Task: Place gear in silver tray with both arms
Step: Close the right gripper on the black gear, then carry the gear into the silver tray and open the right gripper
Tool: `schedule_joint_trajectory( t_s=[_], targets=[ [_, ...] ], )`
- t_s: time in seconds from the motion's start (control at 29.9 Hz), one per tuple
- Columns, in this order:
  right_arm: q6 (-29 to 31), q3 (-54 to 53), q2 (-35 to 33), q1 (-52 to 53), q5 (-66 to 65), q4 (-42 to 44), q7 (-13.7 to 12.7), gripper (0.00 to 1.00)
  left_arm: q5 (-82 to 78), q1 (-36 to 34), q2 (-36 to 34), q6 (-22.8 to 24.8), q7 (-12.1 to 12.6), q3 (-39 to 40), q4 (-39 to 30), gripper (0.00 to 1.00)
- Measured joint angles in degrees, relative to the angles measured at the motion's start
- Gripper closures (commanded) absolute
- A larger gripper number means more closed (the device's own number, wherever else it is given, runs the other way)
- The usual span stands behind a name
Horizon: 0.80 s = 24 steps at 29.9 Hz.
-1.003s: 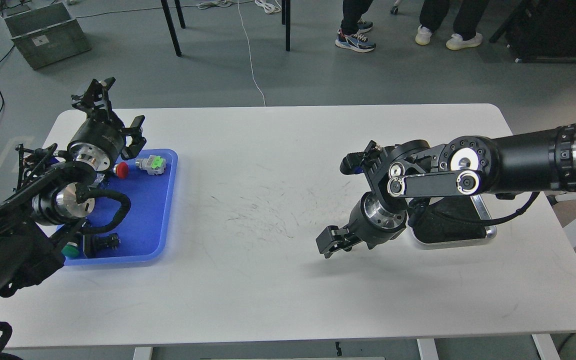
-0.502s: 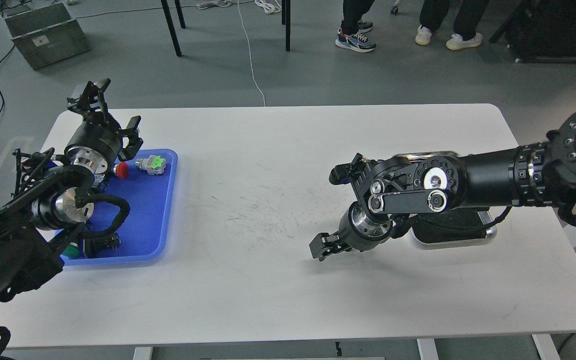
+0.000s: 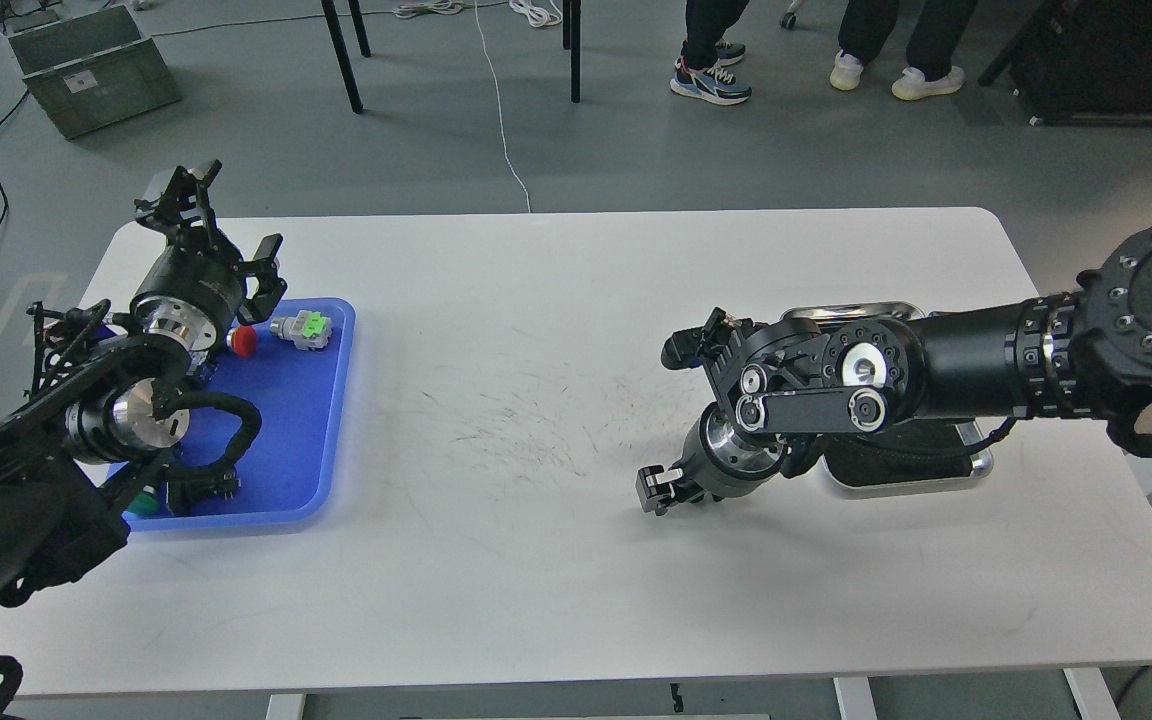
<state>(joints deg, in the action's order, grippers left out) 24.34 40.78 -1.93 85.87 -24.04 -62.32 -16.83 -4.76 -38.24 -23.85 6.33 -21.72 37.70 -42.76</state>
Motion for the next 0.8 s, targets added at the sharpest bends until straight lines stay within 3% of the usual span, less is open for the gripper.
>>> schedule_joint_trajectory(
  t_s=[0.27,0.37,0.43,0.5,0.53,0.8],
  targets=[
    [0.1,0.0,0.0,0.4,-0.1,0.0,0.0,0.50,0.0,0.0,0.0,0.0,-0.6,0.0,0.0,0.02],
    [0.4,0.1,0.0,0.5,-0.1,-0.1,-0.1,0.68,0.0,0.0,0.0,0.0,-0.7,0.0,0.0,0.02],
    [0.7,0.1,0.0,0.6,-0.5,-0.1,-0.1,0.74,0.0,0.0,0.0,0.0,-0.7,0.0,0.0,0.02],
    [1.0,0.1,0.0,0.7,-1.3,-0.2,-0.2,0.95,0.0,0.0,0.0,0.0,-0.7,0.0,0.0,0.02],
    [1.4,0.1,-0.1,0.8,-1.7,-0.2,-0.3,0.98,0.0,0.0,0.0,0.0,-0.7,0.0,0.0,0.02],
    [2.6,0.1,-0.5,1.0,-2.2,-0.1,-0.3,0.98,0.0,0.0,0.0,-0.1,-0.7,0.0,0.0,0.02]
  ],
)
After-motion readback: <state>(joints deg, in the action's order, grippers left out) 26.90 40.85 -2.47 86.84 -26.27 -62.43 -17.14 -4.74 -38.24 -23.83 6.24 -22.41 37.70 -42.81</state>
